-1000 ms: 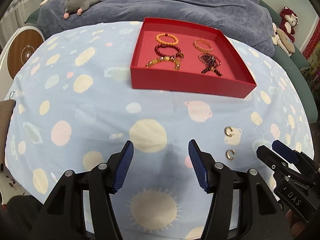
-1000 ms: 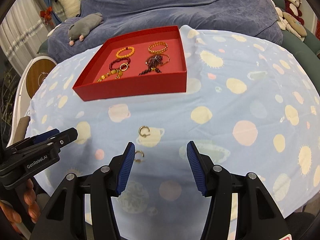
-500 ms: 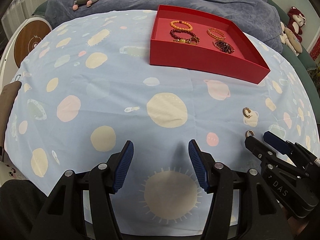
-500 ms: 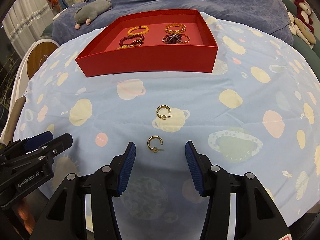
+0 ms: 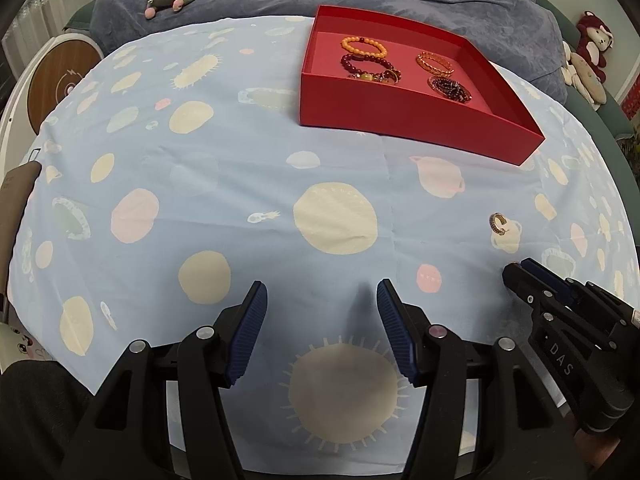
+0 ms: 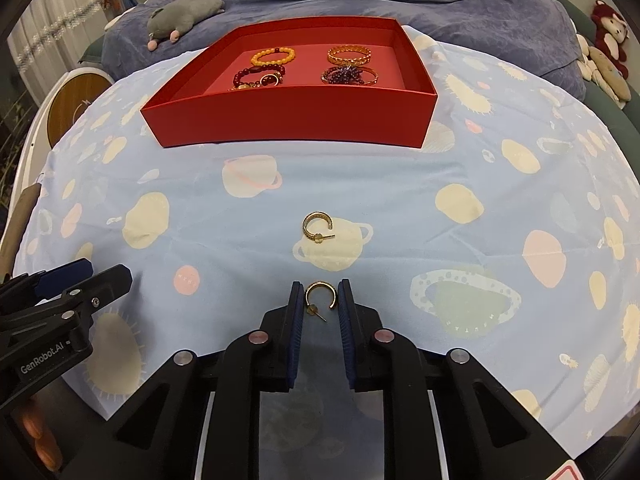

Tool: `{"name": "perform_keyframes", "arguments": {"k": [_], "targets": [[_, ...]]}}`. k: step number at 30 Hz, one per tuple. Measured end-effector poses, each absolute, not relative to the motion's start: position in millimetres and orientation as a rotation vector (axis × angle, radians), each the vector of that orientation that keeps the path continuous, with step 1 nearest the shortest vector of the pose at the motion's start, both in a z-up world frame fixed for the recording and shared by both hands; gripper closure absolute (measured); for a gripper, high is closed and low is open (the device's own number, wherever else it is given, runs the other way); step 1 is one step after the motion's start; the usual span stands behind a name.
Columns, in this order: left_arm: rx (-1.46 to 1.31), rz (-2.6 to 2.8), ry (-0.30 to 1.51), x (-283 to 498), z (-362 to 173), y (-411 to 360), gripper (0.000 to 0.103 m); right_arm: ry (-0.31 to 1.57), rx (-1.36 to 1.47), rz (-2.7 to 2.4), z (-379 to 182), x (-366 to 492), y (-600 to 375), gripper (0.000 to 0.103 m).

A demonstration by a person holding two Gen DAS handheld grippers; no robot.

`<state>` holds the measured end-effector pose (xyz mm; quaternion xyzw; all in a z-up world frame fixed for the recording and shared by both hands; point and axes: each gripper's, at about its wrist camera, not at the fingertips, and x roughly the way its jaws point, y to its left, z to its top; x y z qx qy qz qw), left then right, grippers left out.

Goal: Organize jewelry

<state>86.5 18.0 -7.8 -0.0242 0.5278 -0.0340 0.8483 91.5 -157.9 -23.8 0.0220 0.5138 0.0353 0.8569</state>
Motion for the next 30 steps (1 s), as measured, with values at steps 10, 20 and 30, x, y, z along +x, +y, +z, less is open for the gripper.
{"name": "perform_keyframes", "arguments": {"k": [10, 20, 30], "targets": [[-0.033, -0.146, 1.099, 97, -1, -15, 0.049, 1.08, 0.135, 0.023, -15, 75, -192, 0.087], [-0.036, -0.25, 1.1, 122, -8, -83, 0.049, 1.074, 0.181, -0.032, -9, 71, -229, 0.087], [0.003, -0.244, 1.102, 133, -18, -111, 0.06, 1.073, 0.207, -0.027, -14, 76, -241, 0.087]]}}
